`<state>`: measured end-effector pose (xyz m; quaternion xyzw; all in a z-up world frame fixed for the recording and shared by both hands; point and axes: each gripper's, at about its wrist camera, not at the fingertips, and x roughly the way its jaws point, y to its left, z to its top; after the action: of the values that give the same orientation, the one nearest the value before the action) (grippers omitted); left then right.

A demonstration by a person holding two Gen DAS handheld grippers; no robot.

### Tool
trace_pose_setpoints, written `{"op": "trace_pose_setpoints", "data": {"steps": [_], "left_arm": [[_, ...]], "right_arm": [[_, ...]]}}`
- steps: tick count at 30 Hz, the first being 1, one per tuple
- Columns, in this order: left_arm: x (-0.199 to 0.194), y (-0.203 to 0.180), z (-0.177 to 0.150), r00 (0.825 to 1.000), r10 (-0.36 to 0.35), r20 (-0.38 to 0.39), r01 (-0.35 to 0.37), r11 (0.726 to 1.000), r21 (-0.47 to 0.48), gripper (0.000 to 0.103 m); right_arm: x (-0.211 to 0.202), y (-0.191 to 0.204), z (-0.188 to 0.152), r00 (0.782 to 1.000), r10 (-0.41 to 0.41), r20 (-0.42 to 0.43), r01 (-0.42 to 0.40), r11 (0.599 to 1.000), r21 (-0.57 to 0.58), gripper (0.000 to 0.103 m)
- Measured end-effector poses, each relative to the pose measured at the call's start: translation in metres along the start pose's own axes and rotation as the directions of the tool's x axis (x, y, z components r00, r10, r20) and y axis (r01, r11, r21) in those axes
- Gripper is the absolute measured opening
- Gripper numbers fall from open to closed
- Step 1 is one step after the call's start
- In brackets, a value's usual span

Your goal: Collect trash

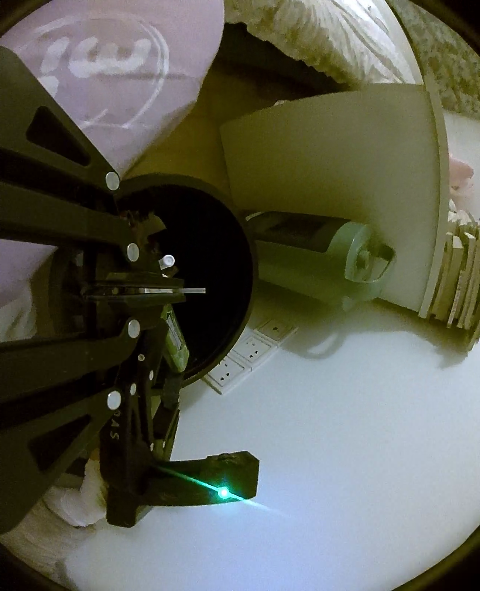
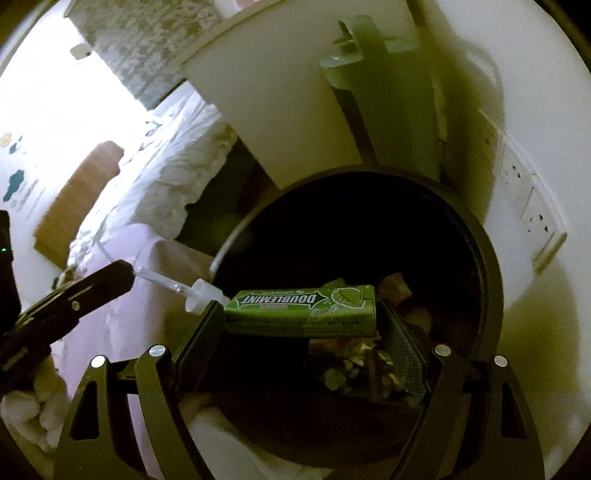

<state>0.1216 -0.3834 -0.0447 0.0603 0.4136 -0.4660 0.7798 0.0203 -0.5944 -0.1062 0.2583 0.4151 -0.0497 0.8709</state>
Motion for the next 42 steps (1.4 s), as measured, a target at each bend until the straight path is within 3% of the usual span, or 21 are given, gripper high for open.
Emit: {"op": "trace_pose_setpoints", "data": {"steps": [9,10,11,13,20,25,28,30,34,35,41,42], "left_arm": [[0.012,-0.013,0.004,1.0,0.015,-0.01,-0.015,0.999,0.044,0.009],[0.012,-0.015,0.004,1.0,0.019,-0.011,-0.018,0.999,0.05,0.02],[0.009,-0.016,0.002,1.0,0.027,-0.008,-0.026,0.998,0.055,0.044],[0.0,-0.018,-0.001,0.998,0.063,0.028,-0.064,0.996,0.055,0.078],[-0.052,-0.007,-0.022,0.982,0.138,0.128,-0.139,0.99,0.003,0.096],[-0.1,0.02,-0.049,0.954,0.242,0.18,-0.227,0.969,-0.1,0.097],[-0.133,0.043,-0.07,0.926,0.327,0.186,-0.294,0.938,-0.184,0.097],[-0.156,0.06,-0.087,0.897,0.402,0.186,-0.355,0.903,-0.241,0.097],[-0.201,0.085,-0.119,0.822,0.537,0.187,-0.465,0.824,-0.325,0.098],[-0.214,0.092,-0.129,0.797,0.576,0.183,-0.494,0.795,-0.352,0.098],[-0.256,0.119,-0.173,0.701,0.7,0.135,-0.581,0.672,-0.459,0.098],[-0.257,0.122,-0.176,0.694,0.708,0.128,-0.587,0.66,-0.469,0.098]], "right_arm": [[0.001,-0.017,0.0,0.998,-0.059,-0.016,0.06,0.998,0.03,0.083],[0.0,-0.017,-0.001,0.998,-0.062,-0.017,0.063,0.998,0.028,0.083],[-0.002,-0.017,-0.002,0.998,-0.062,-0.017,0.062,0.998,0.028,0.083],[-0.004,-0.014,-0.003,0.998,-0.06,-0.018,0.06,0.998,0.027,0.083],[-0.012,0.024,-0.009,1.0,-0.021,-0.007,0.021,0.999,-0.026,0.083],[-0.011,0.09,-0.016,0.999,0.045,-0.013,-0.046,0.99,-0.133,0.083],[-0.008,0.138,-0.023,0.996,0.093,-0.02,-0.095,0.974,-0.205,0.083],[-0.007,0.173,-0.03,0.992,0.127,-0.016,-0.127,0.958,-0.256,0.089],[-0.002,0.235,-0.047,0.983,0.181,-0.008,-0.173,0.926,-0.337,0.09],[-0.001,0.248,-0.051,0.981,0.192,-0.007,-0.182,0.918,-0.351,0.092],[0.007,0.318,-0.091,0.977,0.213,0.011,-0.186,0.873,-0.451,0.094],[0.008,0.328,-0.099,0.977,0.211,0.016,-0.179,0.864,-0.471,0.094]]}}
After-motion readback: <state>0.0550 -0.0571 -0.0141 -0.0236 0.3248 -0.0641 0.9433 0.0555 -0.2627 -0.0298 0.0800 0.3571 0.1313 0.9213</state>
